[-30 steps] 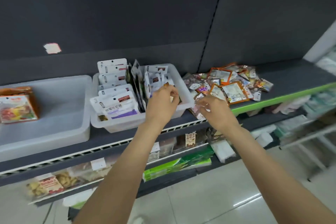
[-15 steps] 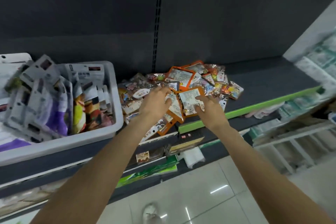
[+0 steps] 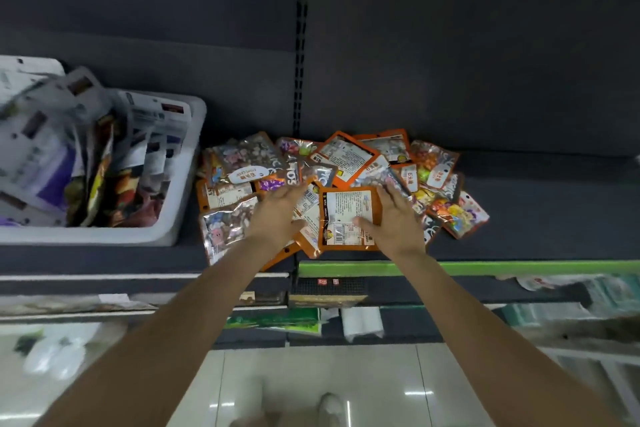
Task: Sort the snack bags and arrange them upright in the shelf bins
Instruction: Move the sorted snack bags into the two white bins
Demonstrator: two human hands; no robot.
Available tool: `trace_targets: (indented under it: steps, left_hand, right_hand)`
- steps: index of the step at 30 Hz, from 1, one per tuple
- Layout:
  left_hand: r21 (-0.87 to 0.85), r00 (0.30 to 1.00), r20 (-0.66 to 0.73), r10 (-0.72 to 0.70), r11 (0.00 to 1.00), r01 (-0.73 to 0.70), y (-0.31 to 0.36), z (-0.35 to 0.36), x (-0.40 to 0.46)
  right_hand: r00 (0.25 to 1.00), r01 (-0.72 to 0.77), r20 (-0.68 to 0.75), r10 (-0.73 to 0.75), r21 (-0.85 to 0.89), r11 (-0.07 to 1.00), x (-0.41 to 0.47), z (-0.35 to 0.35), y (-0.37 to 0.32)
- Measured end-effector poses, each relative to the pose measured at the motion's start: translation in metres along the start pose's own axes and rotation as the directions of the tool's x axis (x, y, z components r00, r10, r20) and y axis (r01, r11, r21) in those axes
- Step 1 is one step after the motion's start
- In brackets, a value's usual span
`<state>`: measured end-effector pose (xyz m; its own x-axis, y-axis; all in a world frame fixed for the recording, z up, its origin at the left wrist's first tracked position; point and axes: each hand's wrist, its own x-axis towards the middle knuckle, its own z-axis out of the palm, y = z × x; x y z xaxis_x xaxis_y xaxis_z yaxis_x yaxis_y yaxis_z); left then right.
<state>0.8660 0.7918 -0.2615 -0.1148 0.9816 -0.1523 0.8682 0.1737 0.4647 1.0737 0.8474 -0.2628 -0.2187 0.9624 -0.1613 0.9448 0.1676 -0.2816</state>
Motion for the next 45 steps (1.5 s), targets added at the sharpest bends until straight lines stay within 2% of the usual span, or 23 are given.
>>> trace_targets:
  steps: [3,6,8,13,16,21,25,31,35,38,45]
  left_hand:
    - [-0.099,0.991,-0.067,-0.116,0.989,0.109,0.015,0.003,0.003]
    - [-0.225,0.962,-0.135,-0.236,0.953,0.202,0.024,-0.008,0.003]
    - [-0.294,0.952,-0.188,-0.242,0.938,0.181,0.024,-0.017,-0.001]
    - [-0.276,0.904,-0.375,-0.203,0.956,0.100,0.031,-0.030,-0.014]
    - [-0.292,0.872,-0.438,-0.220,0.952,0.093,0.035,-0.033,-0.018]
    - [-0.308,0.856,-0.468,-0.220,0.948,0.076,0.044,-0.035,-0.023]
    - [-0.301,0.850,-0.490,-0.195,0.953,0.046,0.056,-0.036,-0.022]
    - [-0.299,0.888,-0.408,-0.213,0.950,0.091,0.074,-0.026,-0.020]
    - [-0.369,0.900,-0.351,-0.258,0.922,0.121,0.078,-0.030,-0.019]
    - [-0.374,0.894,-0.362,-0.265,0.919,0.121,0.080,-0.035,-0.022]
    - [-0.369,0.866,-0.439,-0.239,0.927,0.069,0.075,-0.047,-0.036]
  right_hand:
    - [0.999,0.026,-0.032,-0.026,0.015,1.000,0.009,-0.002,0.011]
    - [1.000,0.007,0.006,-0.008,0.115,0.993,0.023,-0.008,0.024]
    - [1.000,0.010,0.018,-0.013,0.148,0.989,0.028,-0.009,0.027]
    - [0.996,0.003,-0.090,0.014,0.190,0.982,0.033,-0.019,0.020]
    - [0.993,-0.054,-0.086,0.085,0.311,0.949,0.035,-0.023,0.016]
    - [0.994,-0.094,-0.011,0.111,0.452,0.887,0.040,-0.033,0.022]
    - [0.999,-0.039,-0.011,0.048,0.418,0.908,0.036,-0.044,0.022]
    - [0.996,-0.078,0.079,0.041,0.547,0.833,0.033,-0.041,0.021]
    - [0.998,-0.065,0.039,0.052,0.519,0.852,0.029,-0.039,0.015]
    - [1.000,-0.021,-0.008,0.029,0.494,0.869,0.027,-0.042,0.014]
    - [0.974,0.202,-0.156,-0.163,0.280,0.938,0.014,-0.074,0.021]
